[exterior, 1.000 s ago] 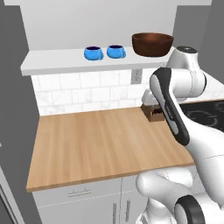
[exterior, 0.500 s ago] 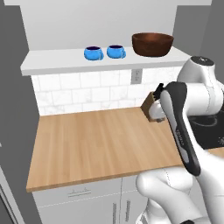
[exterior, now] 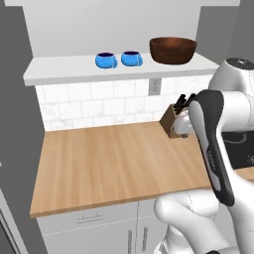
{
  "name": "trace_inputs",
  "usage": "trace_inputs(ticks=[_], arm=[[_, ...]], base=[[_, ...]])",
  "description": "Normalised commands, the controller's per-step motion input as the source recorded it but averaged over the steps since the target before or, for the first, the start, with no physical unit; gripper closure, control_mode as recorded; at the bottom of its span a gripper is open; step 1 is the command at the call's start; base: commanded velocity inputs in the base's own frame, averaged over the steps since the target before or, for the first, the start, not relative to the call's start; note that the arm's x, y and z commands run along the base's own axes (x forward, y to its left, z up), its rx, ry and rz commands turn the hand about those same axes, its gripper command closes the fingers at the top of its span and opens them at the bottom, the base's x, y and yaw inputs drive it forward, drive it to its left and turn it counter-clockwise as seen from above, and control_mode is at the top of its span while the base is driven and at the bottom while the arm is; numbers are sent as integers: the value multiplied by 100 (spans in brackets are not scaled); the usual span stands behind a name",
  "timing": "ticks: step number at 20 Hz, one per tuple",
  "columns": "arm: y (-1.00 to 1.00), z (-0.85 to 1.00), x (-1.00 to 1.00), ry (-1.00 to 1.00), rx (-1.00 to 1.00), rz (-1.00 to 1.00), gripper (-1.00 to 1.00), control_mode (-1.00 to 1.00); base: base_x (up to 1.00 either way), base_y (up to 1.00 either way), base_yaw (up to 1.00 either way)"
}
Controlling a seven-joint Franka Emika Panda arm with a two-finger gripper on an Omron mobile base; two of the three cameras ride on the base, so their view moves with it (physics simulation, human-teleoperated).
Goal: Gather all objects into one cabinet and sort the glasses and bowls to opposite sides.
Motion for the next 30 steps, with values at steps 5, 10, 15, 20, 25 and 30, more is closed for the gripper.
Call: trace_inputs(ticks=[5,10,15,20,25,30], arm=[[0,19,-55,0,0,-3,-100,-100],[13,1,-26,-1,0,0,-100,-100],[3,1,0,0,0,0,-100,-100],[0,0,0,0,0,0,-100,100],[0,0,0,0,0,0,-100,100],[0,0,0,0,0,0,-100,100]], base=[[0,0,0],[0,0,0],[0,0,0],[-49,0,0],[-100,0,0],[-92,0,-5]])
